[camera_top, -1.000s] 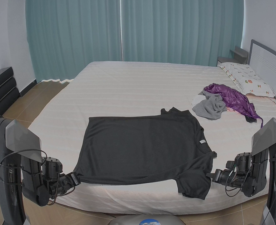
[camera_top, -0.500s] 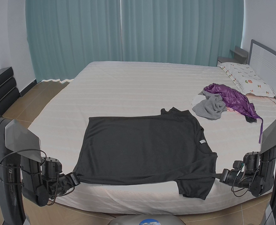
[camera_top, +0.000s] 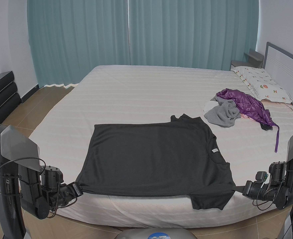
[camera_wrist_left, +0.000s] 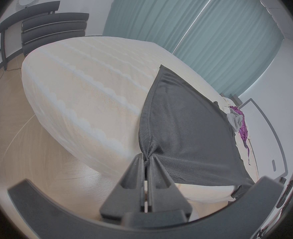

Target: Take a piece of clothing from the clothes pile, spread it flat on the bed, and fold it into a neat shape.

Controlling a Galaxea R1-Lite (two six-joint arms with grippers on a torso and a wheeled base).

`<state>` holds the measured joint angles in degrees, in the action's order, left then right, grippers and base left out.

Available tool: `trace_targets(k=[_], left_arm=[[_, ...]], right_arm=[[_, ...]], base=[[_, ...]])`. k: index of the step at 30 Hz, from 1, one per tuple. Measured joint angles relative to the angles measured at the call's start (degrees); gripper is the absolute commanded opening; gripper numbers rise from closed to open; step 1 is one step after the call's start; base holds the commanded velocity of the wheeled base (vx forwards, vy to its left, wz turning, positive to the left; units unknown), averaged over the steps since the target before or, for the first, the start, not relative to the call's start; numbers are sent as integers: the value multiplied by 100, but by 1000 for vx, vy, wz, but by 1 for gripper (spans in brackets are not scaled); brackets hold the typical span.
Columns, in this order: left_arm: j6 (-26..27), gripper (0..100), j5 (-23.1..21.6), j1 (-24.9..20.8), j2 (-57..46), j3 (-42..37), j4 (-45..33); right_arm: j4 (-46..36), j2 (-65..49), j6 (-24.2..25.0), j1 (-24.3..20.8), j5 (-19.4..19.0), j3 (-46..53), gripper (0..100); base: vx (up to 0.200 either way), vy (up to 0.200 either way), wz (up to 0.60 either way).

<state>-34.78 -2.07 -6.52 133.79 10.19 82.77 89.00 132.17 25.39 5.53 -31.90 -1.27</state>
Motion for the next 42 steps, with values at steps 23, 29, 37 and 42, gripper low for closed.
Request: trace_targets(k=[23, 29, 37, 42], left_arm=[[457, 0, 5, -20, -174, -490, 13], [692, 0, 5, -74, -212, -662, 13], [873, 0, 5, -150, -236, -901, 13], [933, 0, 11, -194, -249, -914, -66]], right_arm=[[-1407, -422, -712, 339, -30, 28, 0], [-1882, -585, -1198, 468, -34, 28, 0], [-2411, -836, -1481, 769, -244, 26, 0], [-2981, -1101, -1853, 813, -272, 28, 0]], base=[[0, 0, 0], [0, 0, 0], [0, 0, 0], [0, 0, 0]])
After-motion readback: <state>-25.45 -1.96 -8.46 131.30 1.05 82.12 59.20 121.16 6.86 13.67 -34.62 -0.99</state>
